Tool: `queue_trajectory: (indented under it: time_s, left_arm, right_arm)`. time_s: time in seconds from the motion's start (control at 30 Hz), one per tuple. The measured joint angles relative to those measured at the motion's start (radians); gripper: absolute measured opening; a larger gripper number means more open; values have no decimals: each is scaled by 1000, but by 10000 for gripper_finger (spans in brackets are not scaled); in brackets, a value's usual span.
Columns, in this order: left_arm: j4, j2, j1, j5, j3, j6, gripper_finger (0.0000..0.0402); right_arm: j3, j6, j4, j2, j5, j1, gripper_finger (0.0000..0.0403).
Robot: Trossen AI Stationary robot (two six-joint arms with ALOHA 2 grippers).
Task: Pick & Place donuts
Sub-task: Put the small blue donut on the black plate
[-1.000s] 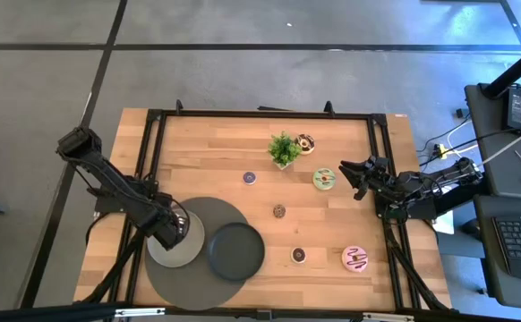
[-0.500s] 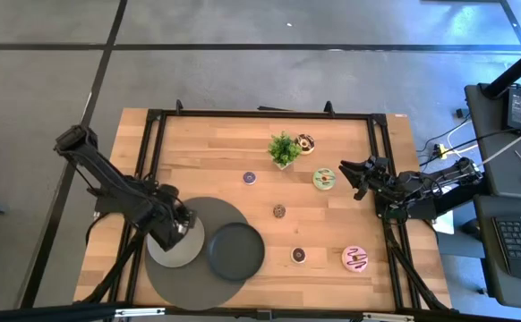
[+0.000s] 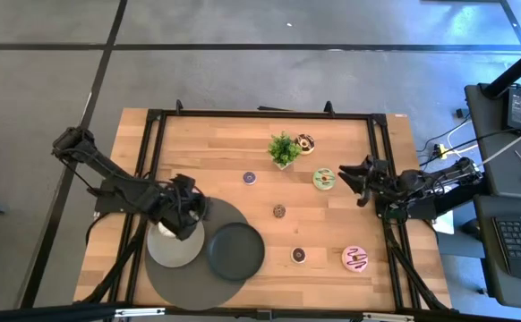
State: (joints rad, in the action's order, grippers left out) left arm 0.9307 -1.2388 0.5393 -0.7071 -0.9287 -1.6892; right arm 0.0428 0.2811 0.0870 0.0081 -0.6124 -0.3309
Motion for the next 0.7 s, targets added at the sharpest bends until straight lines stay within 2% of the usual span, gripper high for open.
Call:
queue_trajectory:
  time_s: [0.07, 0.17, 0.37, 0.7]
  left_arm:
    - [-62, 0, -16, -13, 0, 58, 180]
    - [-122, 0, -41, -32, 0, 118, 182]
    - [-201, -1, -99, -52, 1, 169, 182]
    - [-401, -5, -204, -49, 5, 417, 182]
  right_arm:
    - [23, -1, -17, 15, 39, 0, 132]
    - [51, -3, -45, 46, 39, 0, 132]
    - [57, 0, -65, 127, 91, 0, 132]
    - [57, 87, -63, 282, 137, 0, 132]
